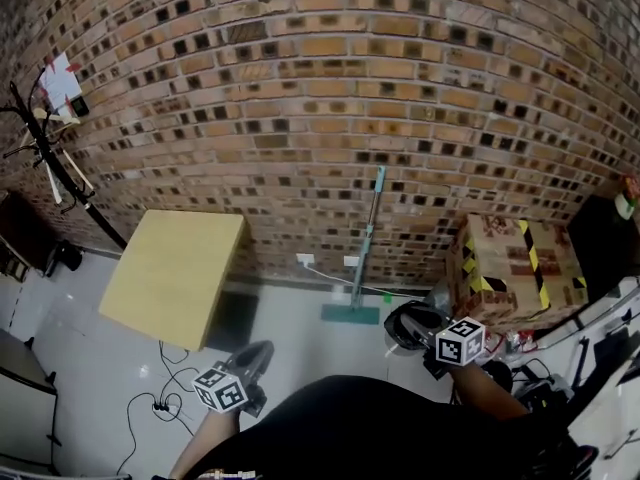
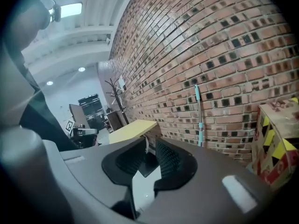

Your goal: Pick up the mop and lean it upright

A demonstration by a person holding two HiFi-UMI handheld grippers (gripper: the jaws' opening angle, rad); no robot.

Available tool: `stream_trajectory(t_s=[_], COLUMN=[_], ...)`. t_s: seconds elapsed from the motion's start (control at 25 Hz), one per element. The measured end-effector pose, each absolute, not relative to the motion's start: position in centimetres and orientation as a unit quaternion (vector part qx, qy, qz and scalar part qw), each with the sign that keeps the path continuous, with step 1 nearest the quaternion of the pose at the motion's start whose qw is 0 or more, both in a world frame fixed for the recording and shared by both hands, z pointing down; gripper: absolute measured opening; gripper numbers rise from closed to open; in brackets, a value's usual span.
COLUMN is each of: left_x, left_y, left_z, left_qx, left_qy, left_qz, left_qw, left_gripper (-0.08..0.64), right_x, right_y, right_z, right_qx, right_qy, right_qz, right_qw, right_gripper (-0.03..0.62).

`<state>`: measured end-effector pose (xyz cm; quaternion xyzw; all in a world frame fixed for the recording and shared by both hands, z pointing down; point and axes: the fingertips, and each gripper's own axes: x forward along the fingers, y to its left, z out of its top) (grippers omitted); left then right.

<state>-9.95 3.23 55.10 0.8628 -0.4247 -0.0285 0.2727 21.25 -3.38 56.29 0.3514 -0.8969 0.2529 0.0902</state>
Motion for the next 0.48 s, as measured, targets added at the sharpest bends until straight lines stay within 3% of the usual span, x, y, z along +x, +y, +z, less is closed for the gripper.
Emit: stream_trajectory(t_s=[0.48], left_x=[-12.5], left_y=[-9.8], left_z=[56.8], left_qx=[0.886], left_qy=[-0.373], left_qz=[-0.036], left_qw=[0.274], left_gripper=[-0.005], right_x=[20.5], right_y=[-14.8], right_z=[56.3], right_qx=[0.419], right_qy=[-0.874], right_qz=[0.224], right_qw=[0.102], right_gripper=[0.104])
